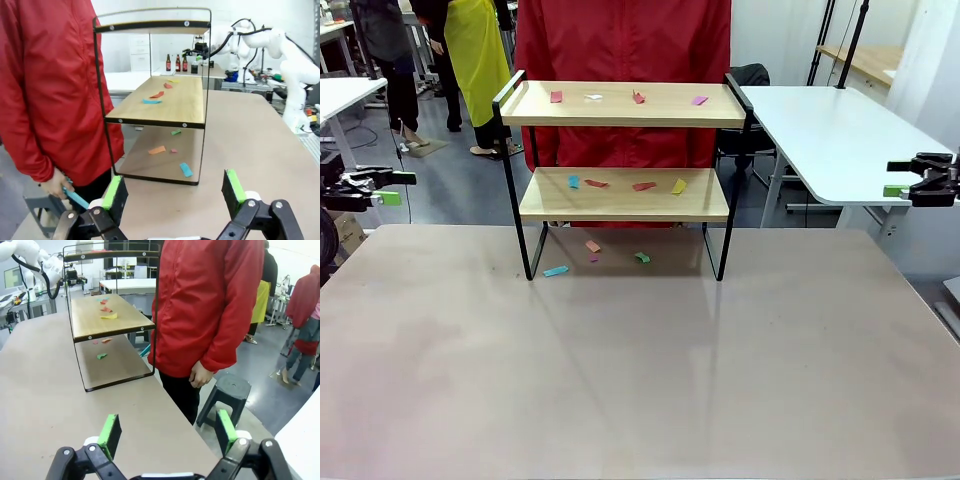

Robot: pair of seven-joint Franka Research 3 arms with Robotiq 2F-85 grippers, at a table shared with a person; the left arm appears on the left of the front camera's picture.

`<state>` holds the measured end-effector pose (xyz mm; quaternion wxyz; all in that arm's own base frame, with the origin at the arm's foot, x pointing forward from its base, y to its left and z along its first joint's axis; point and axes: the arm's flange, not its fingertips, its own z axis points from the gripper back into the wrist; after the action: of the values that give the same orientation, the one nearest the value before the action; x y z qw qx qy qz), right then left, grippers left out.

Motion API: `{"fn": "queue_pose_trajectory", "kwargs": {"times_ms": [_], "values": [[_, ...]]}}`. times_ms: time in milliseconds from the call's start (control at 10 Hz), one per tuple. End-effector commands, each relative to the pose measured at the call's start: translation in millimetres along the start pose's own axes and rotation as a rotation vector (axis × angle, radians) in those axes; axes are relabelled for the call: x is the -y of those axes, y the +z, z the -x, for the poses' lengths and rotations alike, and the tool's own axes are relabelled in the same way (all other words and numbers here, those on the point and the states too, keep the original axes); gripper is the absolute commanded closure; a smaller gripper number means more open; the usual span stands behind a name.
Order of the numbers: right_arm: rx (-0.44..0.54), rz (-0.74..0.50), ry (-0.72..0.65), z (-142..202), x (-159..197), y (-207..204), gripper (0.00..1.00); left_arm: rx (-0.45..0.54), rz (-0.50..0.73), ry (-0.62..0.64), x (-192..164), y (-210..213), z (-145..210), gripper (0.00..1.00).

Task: Clean the shelf.
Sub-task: Pick up the Duster handed by the human.

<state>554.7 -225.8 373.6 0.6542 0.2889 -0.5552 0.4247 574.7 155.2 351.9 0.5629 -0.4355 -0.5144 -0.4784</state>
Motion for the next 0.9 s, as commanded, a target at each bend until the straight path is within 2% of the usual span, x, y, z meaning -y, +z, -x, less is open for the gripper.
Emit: {"fn": "queue_pose_trajectory", "kwargs": {"times_ms": [0,300,800], "values": [[-0.010,0.006,-0.026,-3,7,-3,0.00,0.037,-0.045,-0.073,3,0,-1,0.00],[-0.006,0.015,-0.034,-2,8,-1,0.00,0.028,-0.079,-0.116,2,2,-1,0.00],[0.005,0.025,-0.021,-14,7,1,0.00,0.053,-0.101,-0.089,16,4,-20,0.00]]}}
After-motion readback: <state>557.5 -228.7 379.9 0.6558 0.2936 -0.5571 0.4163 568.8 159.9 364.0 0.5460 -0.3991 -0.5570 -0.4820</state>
